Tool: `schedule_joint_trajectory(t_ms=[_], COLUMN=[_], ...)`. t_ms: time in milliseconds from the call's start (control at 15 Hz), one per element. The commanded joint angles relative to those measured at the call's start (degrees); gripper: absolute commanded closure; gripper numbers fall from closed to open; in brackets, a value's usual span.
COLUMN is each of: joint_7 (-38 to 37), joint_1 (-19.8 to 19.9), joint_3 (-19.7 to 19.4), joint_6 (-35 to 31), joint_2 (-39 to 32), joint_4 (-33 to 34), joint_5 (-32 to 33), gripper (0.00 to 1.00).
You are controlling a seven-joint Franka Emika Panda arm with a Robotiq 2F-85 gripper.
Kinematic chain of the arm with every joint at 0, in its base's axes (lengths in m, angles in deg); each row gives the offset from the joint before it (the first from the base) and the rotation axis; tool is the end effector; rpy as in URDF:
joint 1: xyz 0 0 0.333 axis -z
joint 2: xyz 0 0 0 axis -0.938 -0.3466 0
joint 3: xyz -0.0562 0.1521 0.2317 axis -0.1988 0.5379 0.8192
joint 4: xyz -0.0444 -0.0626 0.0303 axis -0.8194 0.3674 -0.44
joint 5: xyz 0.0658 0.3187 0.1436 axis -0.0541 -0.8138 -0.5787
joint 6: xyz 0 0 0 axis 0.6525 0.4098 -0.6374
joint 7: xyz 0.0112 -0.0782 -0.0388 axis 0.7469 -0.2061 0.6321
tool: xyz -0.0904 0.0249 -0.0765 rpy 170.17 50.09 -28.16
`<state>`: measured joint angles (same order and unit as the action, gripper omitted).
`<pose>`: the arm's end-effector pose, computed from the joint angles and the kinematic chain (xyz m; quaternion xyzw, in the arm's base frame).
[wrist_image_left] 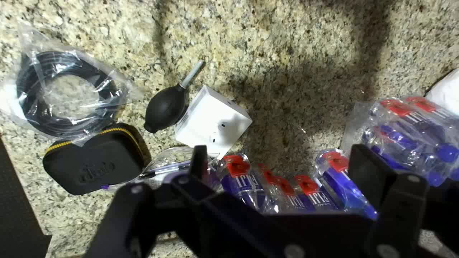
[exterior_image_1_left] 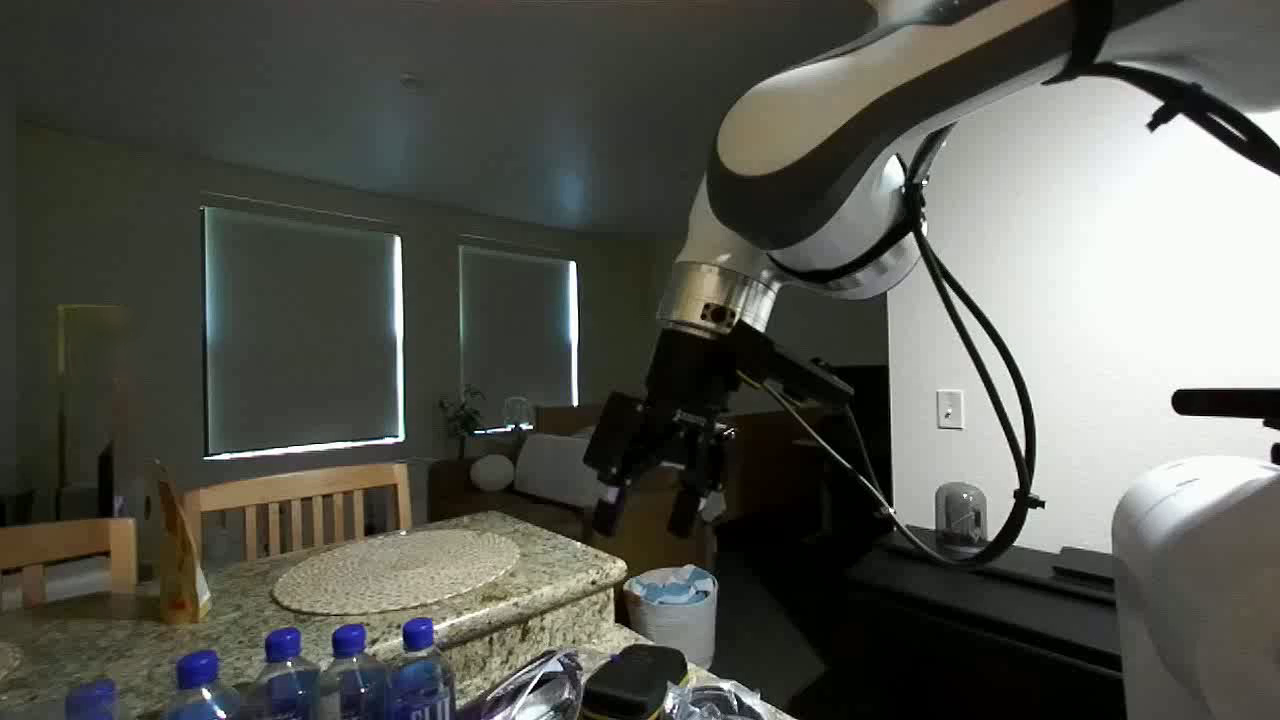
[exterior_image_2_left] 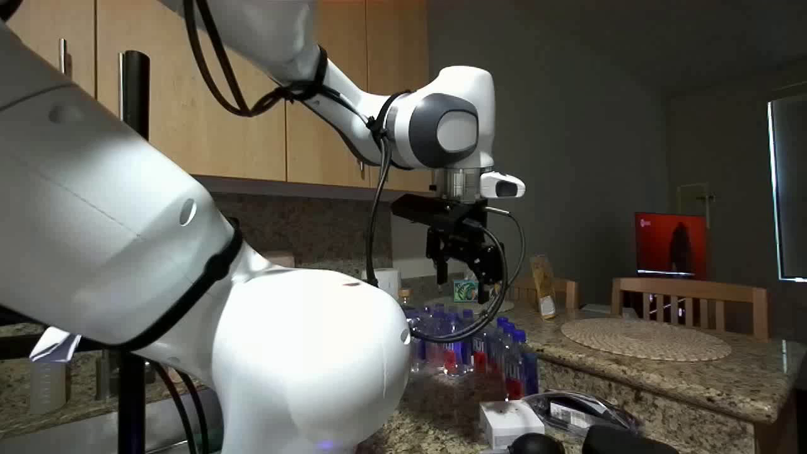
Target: Pick the black object and put it in the plastic bag
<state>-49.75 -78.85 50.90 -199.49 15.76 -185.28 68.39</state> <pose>0.2966 0.0659 0.4487 -0.9852 -0.0018 -0.1119 0.1298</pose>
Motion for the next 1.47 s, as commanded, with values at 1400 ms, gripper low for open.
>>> schedule_joint_trajectory(t_ms=[1400], joint_7=[-1.58], joint_1=[1.46], joint_3=[2.35], joint_6=[-2.49], joint_2=[-2.03], joint_4=[1.13], joint_5=[0.31], gripper=[0.00])
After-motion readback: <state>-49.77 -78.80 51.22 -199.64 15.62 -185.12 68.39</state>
